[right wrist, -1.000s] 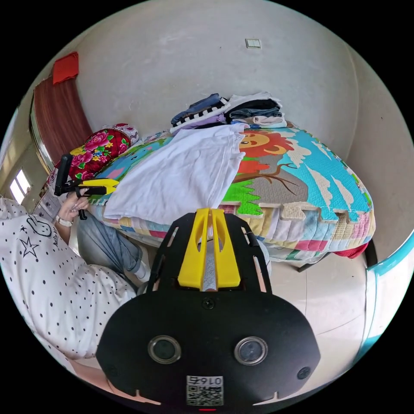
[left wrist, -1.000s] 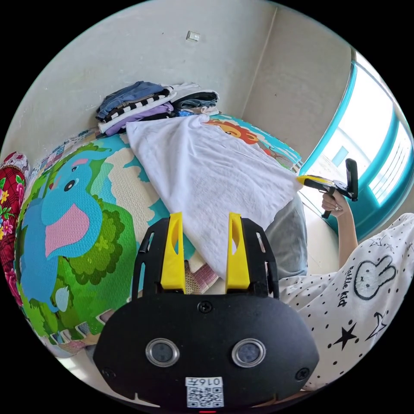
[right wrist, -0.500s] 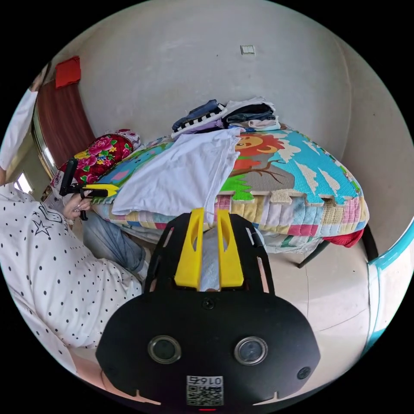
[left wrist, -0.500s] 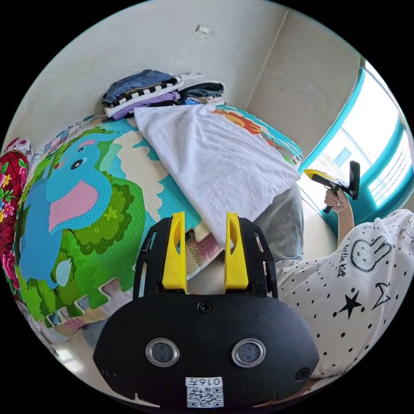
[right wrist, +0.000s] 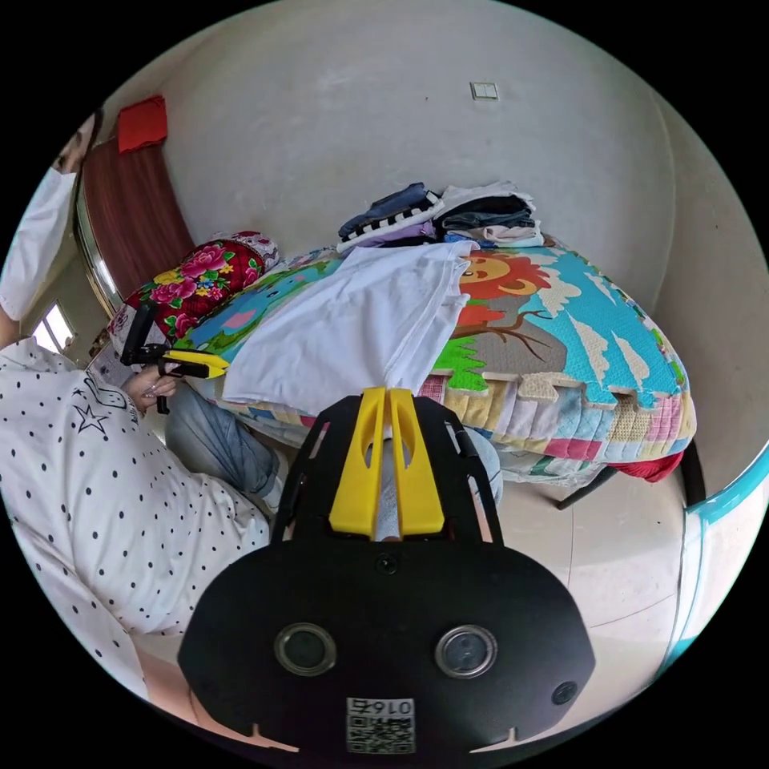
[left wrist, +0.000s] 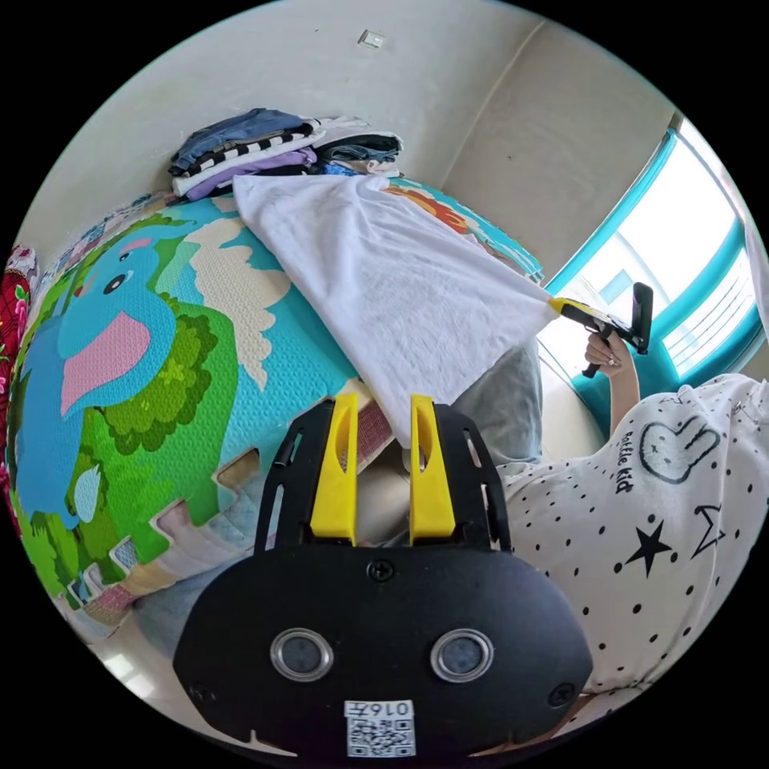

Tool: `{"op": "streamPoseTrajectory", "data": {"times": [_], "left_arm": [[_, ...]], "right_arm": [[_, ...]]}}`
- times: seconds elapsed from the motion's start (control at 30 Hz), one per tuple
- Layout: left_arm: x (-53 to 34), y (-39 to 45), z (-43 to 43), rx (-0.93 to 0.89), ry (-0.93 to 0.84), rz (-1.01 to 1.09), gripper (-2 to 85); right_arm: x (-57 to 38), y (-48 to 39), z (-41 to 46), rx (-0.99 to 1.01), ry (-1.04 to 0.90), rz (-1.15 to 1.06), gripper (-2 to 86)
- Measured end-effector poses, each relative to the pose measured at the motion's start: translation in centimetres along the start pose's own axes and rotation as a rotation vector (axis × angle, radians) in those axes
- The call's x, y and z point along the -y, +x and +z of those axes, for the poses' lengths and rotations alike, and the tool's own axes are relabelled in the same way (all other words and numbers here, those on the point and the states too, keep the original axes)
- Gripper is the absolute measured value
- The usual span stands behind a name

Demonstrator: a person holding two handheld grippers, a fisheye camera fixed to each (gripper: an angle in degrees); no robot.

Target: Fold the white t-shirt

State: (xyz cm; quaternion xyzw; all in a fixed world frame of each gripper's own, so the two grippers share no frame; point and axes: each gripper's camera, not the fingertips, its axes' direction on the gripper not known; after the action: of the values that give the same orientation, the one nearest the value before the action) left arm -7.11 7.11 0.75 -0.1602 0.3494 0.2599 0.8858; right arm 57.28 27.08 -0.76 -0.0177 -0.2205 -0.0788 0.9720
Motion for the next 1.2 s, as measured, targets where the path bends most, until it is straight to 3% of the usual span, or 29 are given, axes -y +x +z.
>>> {"op": "streamPoseTrajectory", "data": {"times": [0.23,0.33,0.47,0.6,0.73,0.87,1.03,1.1,1.2], "left_arm": [[2.0,-1.1,-3.3,-0.001,0.02,0.011,9.9],[4.5,-2.4,-5.9,0.102,0.042,0.044,9.9],[13.4,-7.5,-9.5,0.284,0.122,0.061,9.9],[26.4,-15.3,-9.7,0.292,0.141,-0.001,10.0],[36.2,-21.8,-6.9,0.336,0.075,-0.098,10.0],[42.9,-26.4,-3.7,0.364,0.009,-0.163,9.8],[45.6,-28.5,-3.5,0.177,0.104,-0.143,5.6],[46.4,-28.6,-3.6,0.254,0.087,-0.105,0.2],[47.1,-28.7,-4.4,0.39,0.058,-0.031,-0.7]], "right_arm": [[0.8,1.3,3.7,0.005,-0.123,0.063,12.5],[2.2,2.0,3.1,-0.052,-0.098,0.084,11.8],[6.5,2.1,2.5,-0.095,0.057,0.004,10.4],[13.6,1.6,5.4,-0.145,0.091,-0.15,8.9],[24.6,3.5,11.2,-0.125,0.122,-0.215,6.8],[35.9,7.8,19.9,-0.144,0.007,-0.17,6.7],[44.2,12.4,29.5,-0.146,-0.174,-0.088,9.0],[46.2,13.6,31.9,-0.092,-0.189,-0.044,9.7],[48.8,14.6,35.7,-0.088,-0.248,-0.02,8.0]]}}
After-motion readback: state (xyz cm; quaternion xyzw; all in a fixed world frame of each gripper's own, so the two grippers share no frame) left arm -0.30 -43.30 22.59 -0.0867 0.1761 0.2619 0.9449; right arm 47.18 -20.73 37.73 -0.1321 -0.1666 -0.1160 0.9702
